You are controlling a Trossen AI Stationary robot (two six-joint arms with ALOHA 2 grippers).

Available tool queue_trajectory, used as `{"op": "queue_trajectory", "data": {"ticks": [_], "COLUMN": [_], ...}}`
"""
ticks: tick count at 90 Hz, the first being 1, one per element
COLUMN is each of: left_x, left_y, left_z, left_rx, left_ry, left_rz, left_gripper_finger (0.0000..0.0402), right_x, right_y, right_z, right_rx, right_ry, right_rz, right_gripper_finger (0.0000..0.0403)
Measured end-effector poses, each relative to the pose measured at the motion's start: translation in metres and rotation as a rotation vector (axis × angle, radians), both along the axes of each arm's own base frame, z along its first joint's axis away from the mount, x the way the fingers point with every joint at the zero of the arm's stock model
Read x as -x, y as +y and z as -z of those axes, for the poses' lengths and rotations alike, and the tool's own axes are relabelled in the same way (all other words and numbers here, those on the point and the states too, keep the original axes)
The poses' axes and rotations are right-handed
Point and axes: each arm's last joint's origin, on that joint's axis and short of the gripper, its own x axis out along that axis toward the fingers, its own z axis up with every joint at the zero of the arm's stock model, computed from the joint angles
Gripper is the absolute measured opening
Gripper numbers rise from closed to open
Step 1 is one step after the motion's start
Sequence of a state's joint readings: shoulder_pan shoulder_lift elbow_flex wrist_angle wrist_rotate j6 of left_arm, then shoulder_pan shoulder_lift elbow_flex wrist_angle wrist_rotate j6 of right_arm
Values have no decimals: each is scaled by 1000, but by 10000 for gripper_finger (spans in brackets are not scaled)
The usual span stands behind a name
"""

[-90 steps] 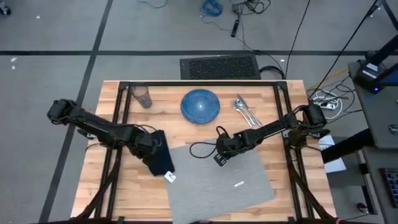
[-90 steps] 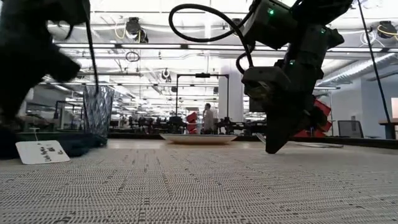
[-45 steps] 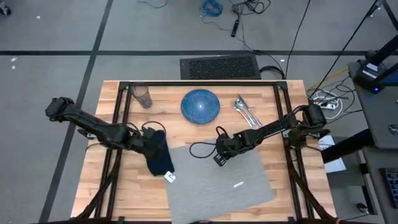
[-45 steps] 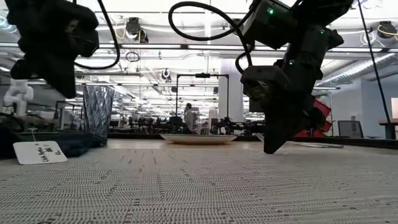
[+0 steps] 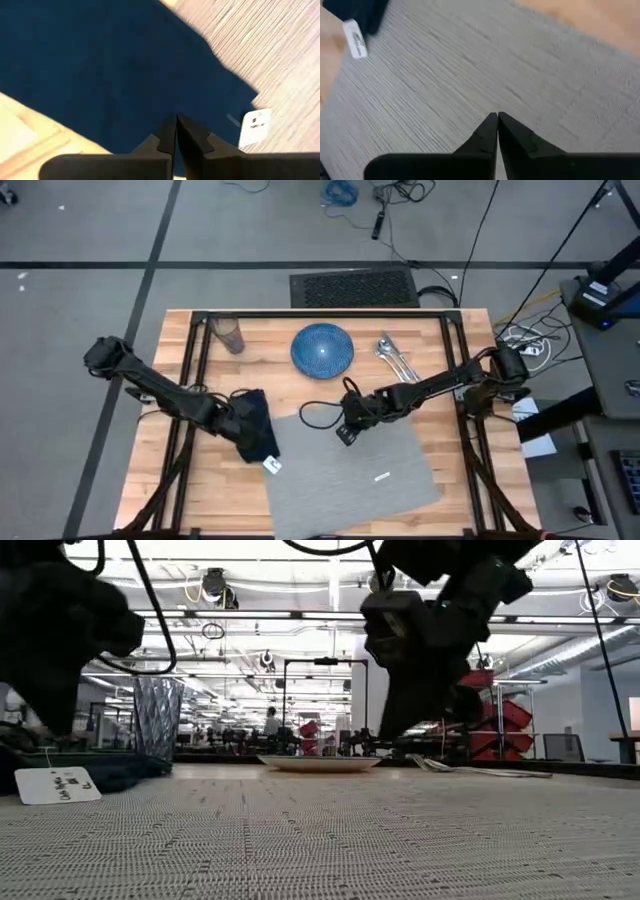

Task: Set table place
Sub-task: Fold the blue table napkin

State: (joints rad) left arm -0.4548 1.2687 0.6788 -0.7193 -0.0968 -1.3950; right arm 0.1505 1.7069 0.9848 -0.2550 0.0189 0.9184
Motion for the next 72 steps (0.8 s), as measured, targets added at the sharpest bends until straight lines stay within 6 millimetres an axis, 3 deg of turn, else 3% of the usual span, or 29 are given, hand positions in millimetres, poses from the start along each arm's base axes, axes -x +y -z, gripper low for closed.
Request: {"op": "queue_trajectory", "data": {"ticks": [20, 37, 49, 60, 72], "left_x": [9, 22, 16, 7, 7], "left_y": [0, 5, 2, -3, -12], "left_z": [26, 28, 14, 2, -3], "left_rx": [54, 41, 25, 43, 68], "left_ry": [195, 363, 248, 63, -3], "left_rz": [75, 59, 33, 21, 9], "left_gripper_finger": [0, 0, 0, 0, 0], "right_x": [2, 5, 2, -10, -27], "right_y": [-4, -4, -3, -5, -23], "right_z": [2, 3, 1, -7, -13], "right_rx": [-7, -3, -8, -48, -132], "right_ry": [37, 66, 29, -111, -277], "right_rz": [-13, -13, -13, -38, -53], "right_gripper_finger": [0, 0, 0, 0, 0]}}
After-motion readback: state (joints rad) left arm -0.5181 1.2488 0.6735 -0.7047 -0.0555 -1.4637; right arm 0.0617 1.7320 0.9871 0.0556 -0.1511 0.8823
